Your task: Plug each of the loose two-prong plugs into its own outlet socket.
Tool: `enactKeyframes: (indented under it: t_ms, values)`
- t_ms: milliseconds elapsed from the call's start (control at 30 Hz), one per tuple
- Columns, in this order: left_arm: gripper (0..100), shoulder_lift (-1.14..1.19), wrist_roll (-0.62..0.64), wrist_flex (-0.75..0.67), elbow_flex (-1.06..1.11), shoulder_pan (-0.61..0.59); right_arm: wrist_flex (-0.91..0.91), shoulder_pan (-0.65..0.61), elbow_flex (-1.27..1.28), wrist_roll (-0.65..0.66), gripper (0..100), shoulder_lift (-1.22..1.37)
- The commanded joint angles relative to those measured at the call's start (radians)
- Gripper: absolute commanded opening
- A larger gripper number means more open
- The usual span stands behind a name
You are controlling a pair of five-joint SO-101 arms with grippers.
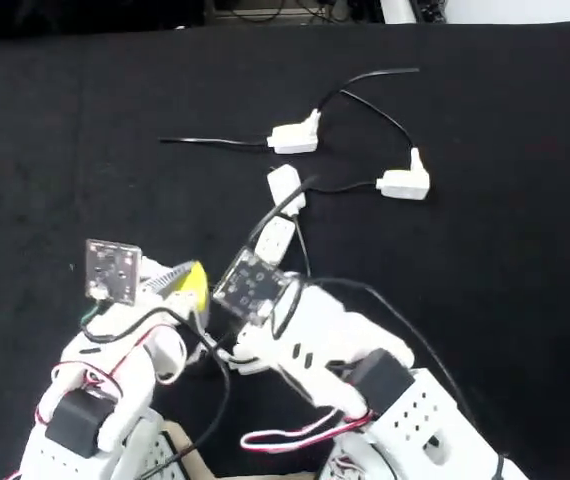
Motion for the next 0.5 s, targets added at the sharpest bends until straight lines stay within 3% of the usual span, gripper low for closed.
enactKeyframes:
  t_ms: [0,167,467]
  values:
    - [3,-0.008,-0.002,-0.118,0.039,-0.062,-0.044,0.025,-0.021,-0.074,1.1,0.004]
    - [3,-0.008,-0.002,-0.230,0.117,-0.059,-0.068,0.012,-0.018,-0.091,1.1,0.013]
    - [3,-0.008,-0.100,-0.129,0.105,0.081,-0.061,-0.048,0.025,-0.029,1.1,0.015]
